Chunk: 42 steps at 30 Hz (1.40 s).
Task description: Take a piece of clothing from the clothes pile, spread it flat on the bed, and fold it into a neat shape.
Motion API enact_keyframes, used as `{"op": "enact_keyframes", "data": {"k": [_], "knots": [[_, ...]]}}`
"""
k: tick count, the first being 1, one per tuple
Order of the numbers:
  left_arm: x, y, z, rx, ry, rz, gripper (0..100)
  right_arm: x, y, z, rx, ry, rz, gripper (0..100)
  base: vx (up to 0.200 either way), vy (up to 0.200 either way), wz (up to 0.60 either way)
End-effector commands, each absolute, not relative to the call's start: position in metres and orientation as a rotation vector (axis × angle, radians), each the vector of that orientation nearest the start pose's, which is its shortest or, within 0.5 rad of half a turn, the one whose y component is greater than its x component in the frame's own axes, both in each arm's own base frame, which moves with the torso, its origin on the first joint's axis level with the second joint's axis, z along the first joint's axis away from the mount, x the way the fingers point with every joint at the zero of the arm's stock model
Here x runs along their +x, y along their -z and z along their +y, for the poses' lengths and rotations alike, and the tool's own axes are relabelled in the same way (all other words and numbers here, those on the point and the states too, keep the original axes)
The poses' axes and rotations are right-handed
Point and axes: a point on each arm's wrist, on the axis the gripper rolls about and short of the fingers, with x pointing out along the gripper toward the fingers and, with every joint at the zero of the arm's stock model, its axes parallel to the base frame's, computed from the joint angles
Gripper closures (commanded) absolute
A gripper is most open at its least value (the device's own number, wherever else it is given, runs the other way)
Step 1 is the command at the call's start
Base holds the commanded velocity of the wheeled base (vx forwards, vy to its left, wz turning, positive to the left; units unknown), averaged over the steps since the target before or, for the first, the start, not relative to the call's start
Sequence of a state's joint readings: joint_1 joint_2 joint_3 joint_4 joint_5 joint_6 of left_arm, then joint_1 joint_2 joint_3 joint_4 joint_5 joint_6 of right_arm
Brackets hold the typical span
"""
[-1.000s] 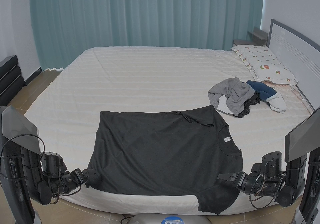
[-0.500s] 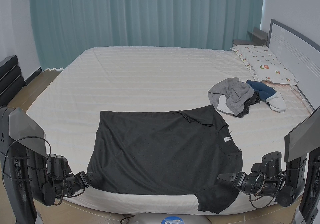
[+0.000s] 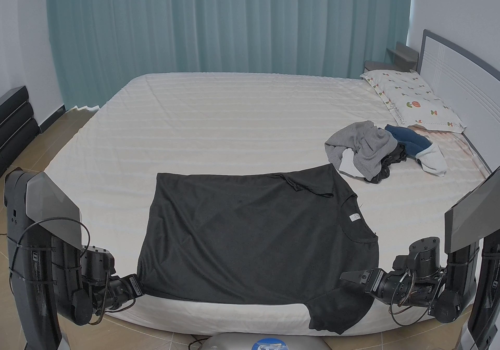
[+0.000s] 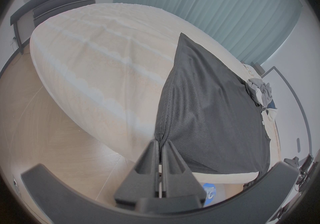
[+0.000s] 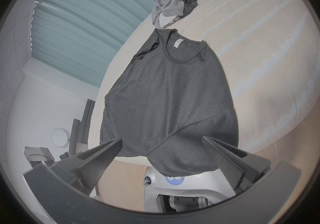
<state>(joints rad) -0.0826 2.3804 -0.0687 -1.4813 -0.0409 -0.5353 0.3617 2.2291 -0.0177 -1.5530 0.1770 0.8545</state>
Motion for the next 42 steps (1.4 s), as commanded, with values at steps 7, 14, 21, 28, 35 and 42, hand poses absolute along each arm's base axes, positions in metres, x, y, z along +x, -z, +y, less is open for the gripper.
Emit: {"op": "enact_keyframes", "data": {"k": [7,14,21,28,35,42], "knots": [[0.208,0.050,-0.014,-0.387,-0.153,0.879,100,0.201,0.012,0.079,0.726,-0.186,0.850,0,0.000,0.000,0.00],[0.208,0.050,-0.011,-0.370,-0.170,0.880,100,0.202,0.024,0.078,0.683,-0.121,0.866,0,0.000,0.000,0.00],[0.208,0.050,-0.004,-0.366,-0.176,0.879,100,0.207,0.029,0.075,0.687,-0.096,0.858,0,0.000,0.000,0.00],[0.209,0.050,-0.005,-0.368,-0.172,0.875,100,0.217,0.038,0.073,0.693,-0.070,0.850,0,0.000,0.000,0.00],[0.209,0.049,-0.005,-0.370,-0.169,0.873,100,0.224,0.044,0.074,0.681,-0.053,0.836,100,0.000,0.000,0.00],[0.209,0.050,-0.005,-0.370,-0.168,0.875,100,0.217,0.047,0.070,0.607,-0.030,0.854,100,0.000,0.000,0.00]]}}
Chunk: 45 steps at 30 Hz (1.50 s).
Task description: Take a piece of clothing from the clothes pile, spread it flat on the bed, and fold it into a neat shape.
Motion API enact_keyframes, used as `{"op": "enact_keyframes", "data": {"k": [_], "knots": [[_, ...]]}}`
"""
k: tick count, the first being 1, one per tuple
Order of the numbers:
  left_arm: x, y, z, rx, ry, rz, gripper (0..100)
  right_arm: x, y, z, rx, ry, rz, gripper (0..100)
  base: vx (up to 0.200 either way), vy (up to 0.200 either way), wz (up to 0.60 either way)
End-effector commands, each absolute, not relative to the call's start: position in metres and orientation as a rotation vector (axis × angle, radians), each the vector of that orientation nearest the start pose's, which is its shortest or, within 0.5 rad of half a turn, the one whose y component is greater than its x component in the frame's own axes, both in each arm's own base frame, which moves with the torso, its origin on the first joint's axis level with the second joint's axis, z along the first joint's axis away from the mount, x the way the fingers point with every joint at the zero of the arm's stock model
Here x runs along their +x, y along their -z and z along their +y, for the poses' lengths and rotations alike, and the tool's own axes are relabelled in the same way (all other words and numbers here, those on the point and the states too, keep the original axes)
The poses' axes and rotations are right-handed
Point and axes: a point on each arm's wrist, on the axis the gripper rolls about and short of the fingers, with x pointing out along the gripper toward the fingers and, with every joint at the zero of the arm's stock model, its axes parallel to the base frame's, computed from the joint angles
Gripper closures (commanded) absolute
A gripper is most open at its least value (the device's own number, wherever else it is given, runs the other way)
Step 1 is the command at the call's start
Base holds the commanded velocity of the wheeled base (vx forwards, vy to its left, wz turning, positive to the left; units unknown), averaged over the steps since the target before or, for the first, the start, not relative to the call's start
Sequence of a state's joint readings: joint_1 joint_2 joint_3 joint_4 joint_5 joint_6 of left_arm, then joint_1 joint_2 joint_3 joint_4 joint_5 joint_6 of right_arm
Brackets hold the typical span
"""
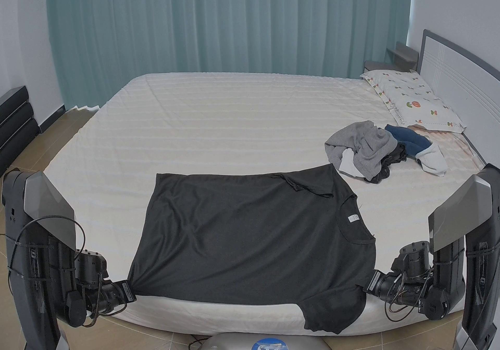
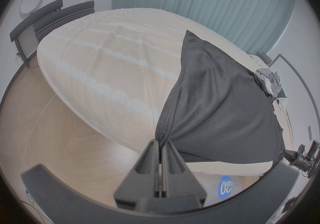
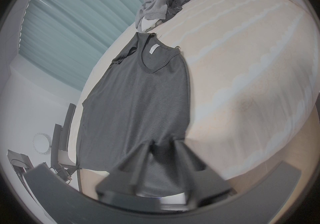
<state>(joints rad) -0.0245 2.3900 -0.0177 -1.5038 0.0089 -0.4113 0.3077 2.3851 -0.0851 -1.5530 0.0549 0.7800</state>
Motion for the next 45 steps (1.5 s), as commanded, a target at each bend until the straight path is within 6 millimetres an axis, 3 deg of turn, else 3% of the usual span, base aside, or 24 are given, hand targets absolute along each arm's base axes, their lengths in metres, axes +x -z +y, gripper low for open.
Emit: {"op": "enact_keyframes", "data": {"k": [1,11,20,30,31,32,33,41,45], "knots": [[0.209,0.050,-0.005,-0.369,-0.167,0.873,100,0.214,0.046,0.068,0.588,-0.023,0.858,100,0.000,0.000,0.00],[0.209,0.049,-0.003,-0.412,-0.116,0.882,100,0.204,0.044,0.057,0.477,0.021,0.877,100,0.000,0.000,0.00],[0.209,0.050,-0.001,-0.407,-0.122,0.885,100,0.191,0.039,0.055,0.390,0.022,0.989,100,0.000,0.000,0.00],[0.208,0.056,0.003,-0.376,-0.134,0.907,100,0.189,0.042,0.059,0.381,0.009,1.003,100,0.000,0.000,0.00],[0.208,0.056,0.003,-0.376,-0.134,0.907,0,0.189,0.042,0.059,0.383,0.008,1.004,100,0.000,0.000,0.00],[0.208,0.056,0.003,-0.376,-0.134,0.907,0,0.189,0.042,0.059,0.383,0.008,1.004,100,0.000,0.000,0.00],[0.208,0.056,0.003,-0.377,-0.132,0.907,0,0.189,0.042,0.059,0.382,0.007,1.004,0,0.000,0.000,0.00],[0.209,0.049,0.004,-0.390,-0.130,0.877,0,0.197,0.031,0.057,0.438,-0.005,0.910,0,0.000,0.000,0.00],[0.213,0.030,0.008,-0.399,-0.124,0.785,0,0.203,0.002,0.055,0.495,-0.037,0.756,0,0.000,0.000,0.00]]}}
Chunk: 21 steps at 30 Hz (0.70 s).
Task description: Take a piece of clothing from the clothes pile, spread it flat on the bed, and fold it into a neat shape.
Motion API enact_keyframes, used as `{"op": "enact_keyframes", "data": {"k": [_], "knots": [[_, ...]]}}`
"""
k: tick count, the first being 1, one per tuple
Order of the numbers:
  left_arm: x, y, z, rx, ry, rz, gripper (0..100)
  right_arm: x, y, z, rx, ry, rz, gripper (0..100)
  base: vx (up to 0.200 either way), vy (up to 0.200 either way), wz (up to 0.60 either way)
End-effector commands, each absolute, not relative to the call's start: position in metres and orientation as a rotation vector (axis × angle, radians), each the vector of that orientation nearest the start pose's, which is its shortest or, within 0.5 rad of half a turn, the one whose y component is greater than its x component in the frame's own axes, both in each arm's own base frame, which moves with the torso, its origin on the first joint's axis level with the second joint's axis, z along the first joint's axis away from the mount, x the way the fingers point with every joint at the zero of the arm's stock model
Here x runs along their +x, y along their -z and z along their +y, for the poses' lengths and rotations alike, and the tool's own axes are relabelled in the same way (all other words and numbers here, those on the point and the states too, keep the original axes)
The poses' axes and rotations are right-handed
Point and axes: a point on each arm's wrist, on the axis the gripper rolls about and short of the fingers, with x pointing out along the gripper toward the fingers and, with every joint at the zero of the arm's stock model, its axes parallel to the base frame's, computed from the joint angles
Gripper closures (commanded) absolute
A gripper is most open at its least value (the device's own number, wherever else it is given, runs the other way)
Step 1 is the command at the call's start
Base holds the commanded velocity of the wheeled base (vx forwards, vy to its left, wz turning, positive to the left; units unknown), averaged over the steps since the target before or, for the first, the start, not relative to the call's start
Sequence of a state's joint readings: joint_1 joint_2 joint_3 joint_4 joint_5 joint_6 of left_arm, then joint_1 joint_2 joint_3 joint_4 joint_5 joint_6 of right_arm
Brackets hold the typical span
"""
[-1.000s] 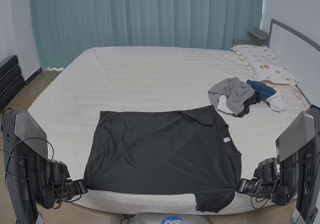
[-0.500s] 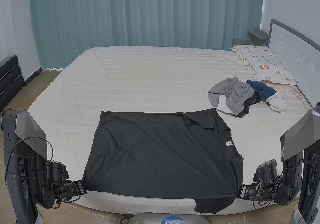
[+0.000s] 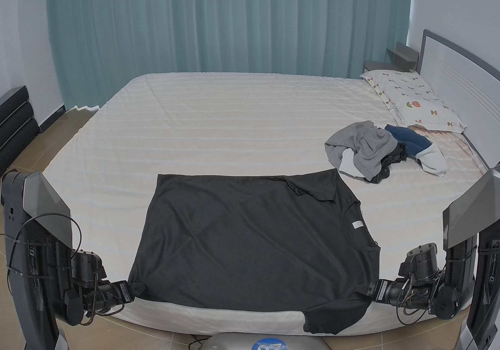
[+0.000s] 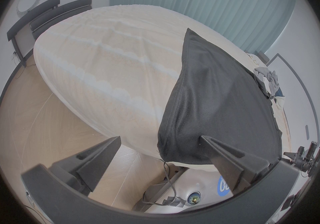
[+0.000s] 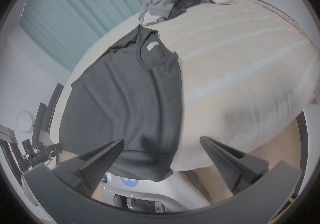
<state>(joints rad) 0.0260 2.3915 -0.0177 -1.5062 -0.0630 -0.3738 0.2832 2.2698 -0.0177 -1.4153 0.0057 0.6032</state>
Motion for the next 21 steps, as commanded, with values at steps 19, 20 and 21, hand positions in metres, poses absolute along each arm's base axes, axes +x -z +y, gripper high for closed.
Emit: {"op": "enact_keyframes", "data": {"k": [19,20,21], "knots": [[0.218,0.020,0.019,-0.508,-0.018,0.724,0,0.209,-0.019,0.062,0.636,-0.071,0.653,0,0.000,0.084,0.00],[0.219,0.020,0.019,-0.508,-0.018,0.721,0,0.210,-0.019,0.062,0.640,-0.069,0.654,0,0.000,0.000,0.00],[0.220,0.020,0.019,-0.508,-0.016,0.719,0,0.210,-0.020,0.063,0.656,-0.076,0.648,0,0.000,0.000,0.00]]}}
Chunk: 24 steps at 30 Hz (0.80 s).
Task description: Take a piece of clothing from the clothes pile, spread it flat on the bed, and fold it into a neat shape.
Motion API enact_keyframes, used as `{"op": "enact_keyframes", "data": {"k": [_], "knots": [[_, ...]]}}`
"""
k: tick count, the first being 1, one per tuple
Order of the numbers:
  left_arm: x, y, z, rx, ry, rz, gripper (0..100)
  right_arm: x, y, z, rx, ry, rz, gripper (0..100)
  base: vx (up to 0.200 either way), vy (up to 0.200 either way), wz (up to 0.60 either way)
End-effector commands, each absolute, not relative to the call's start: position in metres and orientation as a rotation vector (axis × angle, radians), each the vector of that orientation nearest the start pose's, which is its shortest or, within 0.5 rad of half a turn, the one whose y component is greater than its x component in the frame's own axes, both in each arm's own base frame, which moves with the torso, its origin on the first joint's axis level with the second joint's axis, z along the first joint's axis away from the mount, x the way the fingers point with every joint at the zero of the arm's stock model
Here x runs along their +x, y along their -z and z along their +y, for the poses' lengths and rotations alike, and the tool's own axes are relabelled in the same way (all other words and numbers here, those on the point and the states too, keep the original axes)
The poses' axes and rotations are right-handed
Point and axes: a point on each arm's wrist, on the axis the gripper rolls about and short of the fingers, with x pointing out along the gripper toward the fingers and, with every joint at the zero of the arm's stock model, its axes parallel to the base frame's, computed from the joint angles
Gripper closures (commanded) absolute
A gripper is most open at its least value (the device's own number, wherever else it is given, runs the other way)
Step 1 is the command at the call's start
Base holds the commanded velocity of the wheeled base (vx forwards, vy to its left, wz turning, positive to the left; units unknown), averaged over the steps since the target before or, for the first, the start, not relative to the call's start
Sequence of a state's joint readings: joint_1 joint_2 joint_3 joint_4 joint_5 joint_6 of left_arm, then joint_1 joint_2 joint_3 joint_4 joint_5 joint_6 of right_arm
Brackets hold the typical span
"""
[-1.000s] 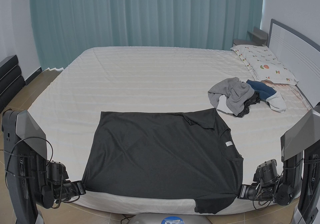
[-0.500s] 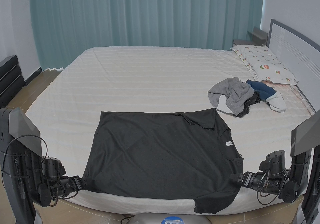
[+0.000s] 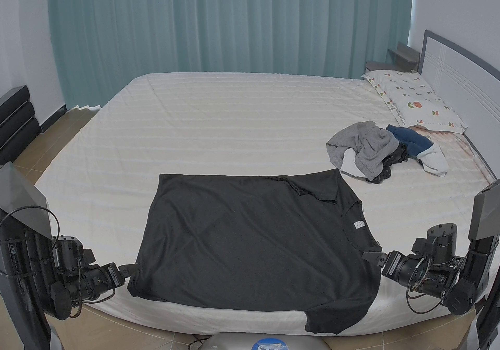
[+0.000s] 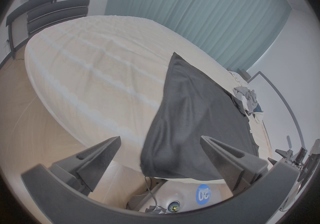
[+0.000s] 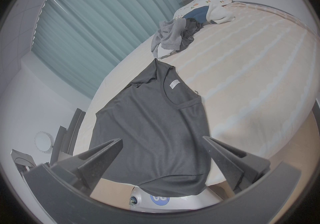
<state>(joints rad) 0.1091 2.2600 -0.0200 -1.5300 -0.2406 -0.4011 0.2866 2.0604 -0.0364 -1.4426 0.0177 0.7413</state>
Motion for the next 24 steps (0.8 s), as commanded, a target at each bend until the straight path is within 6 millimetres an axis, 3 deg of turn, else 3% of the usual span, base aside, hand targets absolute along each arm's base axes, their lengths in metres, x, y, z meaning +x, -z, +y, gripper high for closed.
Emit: {"op": "enact_keyframes", "data": {"k": [1,8,13,17,24], "knots": [[0.220,0.021,0.019,-0.508,-0.018,0.718,0,0.212,-0.020,0.063,0.663,-0.082,0.645,0,0.000,0.000,0.00],[0.223,0.022,0.015,-0.545,-0.027,0.715,0,0.230,-0.024,0.069,0.755,-0.090,0.593,0,0.000,0.000,0.00],[0.224,0.022,0.011,-0.546,-0.015,0.715,0,0.258,-0.023,0.085,0.808,-0.123,0.555,0,0.000,0.000,0.00],[0.228,0.021,0.011,-0.571,-0.018,0.702,0,0.283,-0.007,0.097,0.796,-0.122,0.581,0,0.000,0.000,0.00],[0.236,0.021,0.012,-0.664,-0.042,0.674,0,0.342,-0.005,0.118,0.792,-0.104,0.618,0,0.000,0.000,0.00]]}}
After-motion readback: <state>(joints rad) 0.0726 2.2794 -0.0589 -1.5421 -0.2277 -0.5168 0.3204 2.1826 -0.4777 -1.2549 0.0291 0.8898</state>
